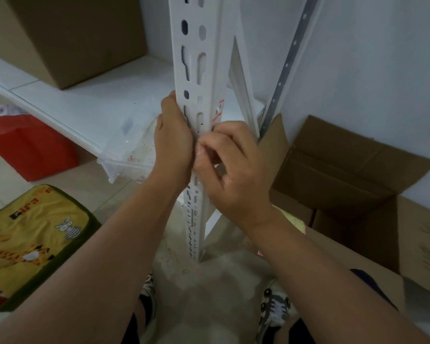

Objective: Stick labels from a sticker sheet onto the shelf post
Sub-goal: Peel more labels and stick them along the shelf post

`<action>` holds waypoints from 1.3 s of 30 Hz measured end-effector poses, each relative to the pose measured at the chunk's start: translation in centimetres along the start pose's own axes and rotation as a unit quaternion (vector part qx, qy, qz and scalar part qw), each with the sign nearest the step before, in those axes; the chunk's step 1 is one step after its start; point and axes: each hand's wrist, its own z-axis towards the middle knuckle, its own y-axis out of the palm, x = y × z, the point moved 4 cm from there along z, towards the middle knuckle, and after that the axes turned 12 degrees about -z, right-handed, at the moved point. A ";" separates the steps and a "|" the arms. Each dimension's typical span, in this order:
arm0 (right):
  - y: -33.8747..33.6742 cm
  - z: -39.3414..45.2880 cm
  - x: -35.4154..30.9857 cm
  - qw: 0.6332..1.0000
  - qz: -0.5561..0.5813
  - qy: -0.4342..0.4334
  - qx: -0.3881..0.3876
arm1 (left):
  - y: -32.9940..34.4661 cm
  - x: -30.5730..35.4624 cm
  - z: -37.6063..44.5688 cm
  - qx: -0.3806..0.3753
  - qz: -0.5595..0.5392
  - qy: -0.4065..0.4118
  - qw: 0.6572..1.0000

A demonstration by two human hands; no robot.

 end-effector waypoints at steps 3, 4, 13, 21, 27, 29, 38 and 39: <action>-1.1 0.6 0.9 0.999 0.021 0.037 0.008 | 0.0 -0.1 0.2 -0.018 0.001 -0.015 1.000; -1.3 0.7 1.3 0.998 0.021 0.057 0.015 | -0.1 -0.1 0.3 -0.020 0.009 -0.017 1.000; -1.8 2.1 1.1 0.995 -0.008 0.040 0.088 | 0.0 -0.2 0.3 -0.018 0.014 -0.022 1.000; -2.0 2.7 1.2 0.993 -0.064 -0.027 0.092 | 0.1 -0.1 0.2 -0.011 0.008 -0.021 1.000; -1.8 3.3 1.3 0.994 -0.077 -0.026 0.075 | 0.2 -0.2 0.1 -0.011 0.012 -0.015 1.000; -1.7 3.4 1.3 0.995 -0.070 -0.014 0.072 | 0.1 -0.1 0.1 -0.013 0.021 -0.009 1.000; -1.6 3.2 1.3 0.997 -0.024 0.038 0.067 | 0.0 -0.1 0.2 -0.018 0.022 -0.018 0.999; -1.6 3.2 1.2 0.996 -0.018 0.045 0.069 | 0.0 -0.1 0.2 -0.020 0.021 -0.018 0.999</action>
